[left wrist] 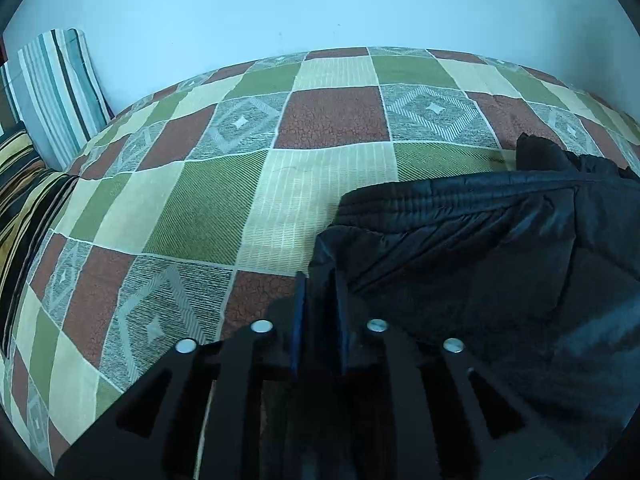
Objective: Fold large clothes
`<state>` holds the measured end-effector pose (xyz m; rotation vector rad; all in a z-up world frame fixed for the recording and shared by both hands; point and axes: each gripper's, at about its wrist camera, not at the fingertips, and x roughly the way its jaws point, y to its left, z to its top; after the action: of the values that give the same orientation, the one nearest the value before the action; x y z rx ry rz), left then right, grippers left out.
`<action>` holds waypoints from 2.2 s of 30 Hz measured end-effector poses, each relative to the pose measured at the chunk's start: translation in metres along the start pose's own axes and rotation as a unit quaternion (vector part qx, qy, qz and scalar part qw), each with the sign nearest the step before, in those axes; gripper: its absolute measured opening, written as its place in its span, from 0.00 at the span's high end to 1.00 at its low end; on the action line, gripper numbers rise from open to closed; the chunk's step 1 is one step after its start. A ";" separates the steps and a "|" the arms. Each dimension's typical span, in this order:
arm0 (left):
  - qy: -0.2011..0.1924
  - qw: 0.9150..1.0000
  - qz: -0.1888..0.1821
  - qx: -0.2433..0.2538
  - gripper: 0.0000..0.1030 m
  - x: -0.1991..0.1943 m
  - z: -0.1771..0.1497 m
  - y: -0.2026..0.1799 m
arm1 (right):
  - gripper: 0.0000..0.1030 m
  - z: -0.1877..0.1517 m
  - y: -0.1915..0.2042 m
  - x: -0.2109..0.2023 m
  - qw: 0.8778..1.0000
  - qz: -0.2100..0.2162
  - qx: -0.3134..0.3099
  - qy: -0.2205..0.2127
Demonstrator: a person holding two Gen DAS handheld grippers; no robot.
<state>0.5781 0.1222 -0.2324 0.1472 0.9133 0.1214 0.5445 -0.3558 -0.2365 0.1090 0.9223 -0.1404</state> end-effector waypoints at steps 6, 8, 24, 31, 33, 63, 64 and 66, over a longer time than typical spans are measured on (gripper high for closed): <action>-0.022 0.998 -0.008 -0.052 0.47 -0.042 0.002 0.024 | 0.47 0.004 -0.009 -0.035 0.998 -0.030 0.029 -0.036; -0.037 0.997 -0.017 -0.062 0.43 -0.061 0.004 0.024 | 0.47 0.004 -0.004 -0.058 0.997 -0.029 0.048 -0.056; -0.035 0.995 -0.091 -0.010 0.38 -0.091 -0.015 -0.129 | 0.47 -0.019 0.150 -0.069 0.998 0.044 0.000 -0.046; -0.015 0.997 -0.076 0.009 0.34 -0.057 -0.026 -0.137 | 0.41 -0.035 0.156 -0.030 0.999 0.010 -0.024 -0.020; -0.020 0.997 -0.072 0.010 0.33 -0.052 -0.029 -0.139 | 0.41 -0.039 0.158 -0.029 0.999 -0.001 -0.030 -0.030; -0.032 0.997 -0.069 0.006 0.32 -0.038 -0.037 -0.145 | 0.40 -0.049 0.161 -0.020 0.998 -0.020 -0.033 -0.051; -0.032 0.997 -0.069 0.006 0.32 -0.038 -0.038 -0.145 | 0.40 -0.048 0.161 -0.020 0.998 -0.021 -0.033 -0.051; -0.032 0.997 -0.070 0.006 0.32 -0.038 -0.038 -0.145 | 0.40 -0.048 0.161 -0.020 0.998 -0.021 -0.033 -0.051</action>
<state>0.5311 -0.0239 -0.2517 0.0965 0.8585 -0.0187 0.5217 -0.1882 -0.2442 0.0201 0.8273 -0.1529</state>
